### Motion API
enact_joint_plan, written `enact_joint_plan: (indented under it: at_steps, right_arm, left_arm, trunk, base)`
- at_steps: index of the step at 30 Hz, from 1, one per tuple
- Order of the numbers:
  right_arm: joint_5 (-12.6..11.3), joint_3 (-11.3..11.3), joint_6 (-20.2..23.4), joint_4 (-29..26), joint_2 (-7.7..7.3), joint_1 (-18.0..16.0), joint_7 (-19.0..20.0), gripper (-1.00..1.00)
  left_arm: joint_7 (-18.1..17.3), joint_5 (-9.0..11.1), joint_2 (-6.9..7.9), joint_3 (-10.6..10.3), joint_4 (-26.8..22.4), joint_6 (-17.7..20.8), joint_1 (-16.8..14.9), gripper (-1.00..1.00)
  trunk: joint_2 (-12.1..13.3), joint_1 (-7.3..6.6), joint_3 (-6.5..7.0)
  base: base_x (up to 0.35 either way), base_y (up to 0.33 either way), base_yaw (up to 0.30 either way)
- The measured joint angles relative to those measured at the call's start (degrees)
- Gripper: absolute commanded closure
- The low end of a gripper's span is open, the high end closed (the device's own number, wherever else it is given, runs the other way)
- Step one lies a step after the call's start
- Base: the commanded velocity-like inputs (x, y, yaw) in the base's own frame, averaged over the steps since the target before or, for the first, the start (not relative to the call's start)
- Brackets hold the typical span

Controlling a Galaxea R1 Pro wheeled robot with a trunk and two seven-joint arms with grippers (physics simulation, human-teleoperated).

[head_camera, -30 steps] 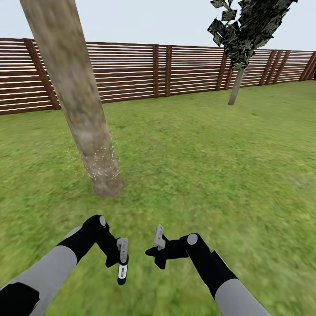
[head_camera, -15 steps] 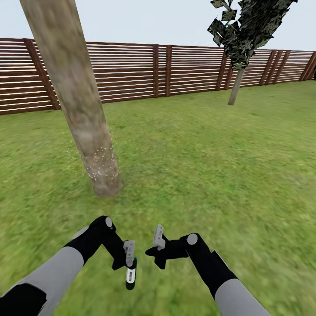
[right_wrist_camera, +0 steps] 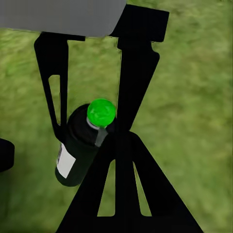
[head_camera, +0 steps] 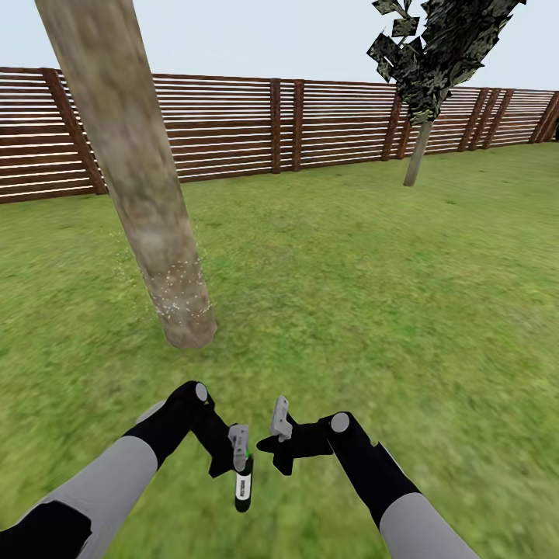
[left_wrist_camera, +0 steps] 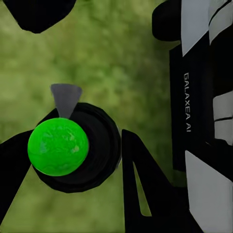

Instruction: In the garden, pick up the pesticide atomizer on the floor and spray pesticide onto both trees until each tree trunk is fully covered.

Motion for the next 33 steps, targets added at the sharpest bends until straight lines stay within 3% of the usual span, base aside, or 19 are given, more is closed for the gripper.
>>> enact_joint_plan:
  at_steps: [14, 28, 30, 33]
  right_arm:
    - [0.1, 0.0, 0.0, 0.0, 0.0, 0.0, 0.0, 1.0]
    - [0.1, 0.0, 0.0, 0.0, 0.0, 0.0, 0.0, 1.0]
    - [0.1, 0.0, 0.0, 0.0, 0.0, 0.0, 0.0, 1.0]
    - [0.1, 0.0, 0.0, 0.0, -0.04, 0.0, 0.0, 1.0]
  left_arm:
    - [0.1, 2.4, -0.61, 0.2, -0.3, 0.0, 0.0, 1.0]
    - [0.3, 2.3, -0.59, 0.3, 0.2, -0.1, 0.0, 1.0]
    - [0.7, 2.0, 0.19, 0.3, 0.5, -0.2, 0.0, 1.0]
    - [0.9, 1.9, 3.33, 0.3, 0.6, -0.3, 0.0, 1.0]
  trunk:
    - [0.0, 0.0, 0.0]
    - [0.0, 0.0, 0.0]
    - [0.0, 0.0, 0.0]
    - [0.0, 0.0, 0.0]
  base:
    - [0.0, 0.0, 0.0]
    - [0.0, 0.0, 0.0]
    - [0.0, 0.0, 0.0]
    - [0.0, 0.0, 0.0]
